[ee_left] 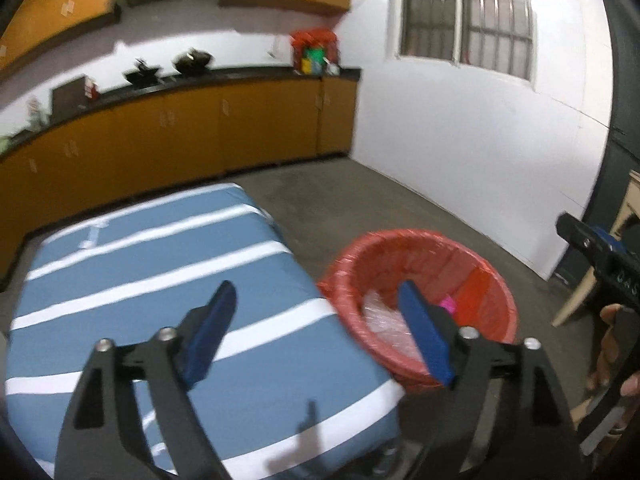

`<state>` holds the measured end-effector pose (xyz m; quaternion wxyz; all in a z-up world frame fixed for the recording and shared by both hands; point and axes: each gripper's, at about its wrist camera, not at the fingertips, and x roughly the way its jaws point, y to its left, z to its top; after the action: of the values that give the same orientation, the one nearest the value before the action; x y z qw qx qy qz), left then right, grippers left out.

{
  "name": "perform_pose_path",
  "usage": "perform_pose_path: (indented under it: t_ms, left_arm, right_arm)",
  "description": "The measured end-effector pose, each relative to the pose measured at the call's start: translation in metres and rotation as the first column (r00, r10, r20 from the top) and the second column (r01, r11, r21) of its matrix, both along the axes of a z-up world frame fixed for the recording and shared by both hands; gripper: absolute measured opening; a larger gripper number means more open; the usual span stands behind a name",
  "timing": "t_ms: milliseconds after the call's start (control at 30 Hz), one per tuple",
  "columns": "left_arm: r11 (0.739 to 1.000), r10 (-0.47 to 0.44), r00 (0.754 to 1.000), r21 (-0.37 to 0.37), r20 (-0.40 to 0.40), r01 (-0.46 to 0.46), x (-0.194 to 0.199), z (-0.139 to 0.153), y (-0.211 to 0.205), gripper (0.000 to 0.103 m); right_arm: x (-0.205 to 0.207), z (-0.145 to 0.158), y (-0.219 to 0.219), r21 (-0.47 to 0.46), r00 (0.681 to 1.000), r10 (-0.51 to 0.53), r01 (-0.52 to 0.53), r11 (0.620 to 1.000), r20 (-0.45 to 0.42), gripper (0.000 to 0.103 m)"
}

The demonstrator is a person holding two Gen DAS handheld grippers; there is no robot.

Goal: Collect trash

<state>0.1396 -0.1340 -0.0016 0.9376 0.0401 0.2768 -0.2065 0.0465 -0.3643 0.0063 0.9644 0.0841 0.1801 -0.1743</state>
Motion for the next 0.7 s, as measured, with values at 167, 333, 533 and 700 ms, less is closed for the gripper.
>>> perform_pose_path:
  t_ms: [167,333,533,700]
  left_arm:
    - [0.993,0.115,0.989,0.019,0.094,-0.118,-0.030,0.013,0.034,0.099]
    - [0.976,0.207,0.967,0.039,0.150,-0.215,-0.058,0.018,0.061,0.099]
    - [0.959,0.274,0.948,0.028,0.162,-0.282,-0.082,0.020,0.086,0.099]
    - [0.946,0.318,0.934,0.004,0.164,-0.323,-0.101,0.024,0.103,0.099]
  right_arm:
    - [-0.012,0.004,0.031,-0.083,0.999,-0.024,0.021,0.996,-0.037,0.101]
    - [-0.026,0.002,0.056,-0.110,0.998,-0.024,0.018,0.994,-0.056,0.101]
    - [-0.040,0.001,0.075,-0.091,0.998,0.024,-0.029,0.995,-0.053,0.101]
    - [-0.049,0.002,0.085,-0.079,0.997,0.053,-0.057,0.995,-0.053,0.101]
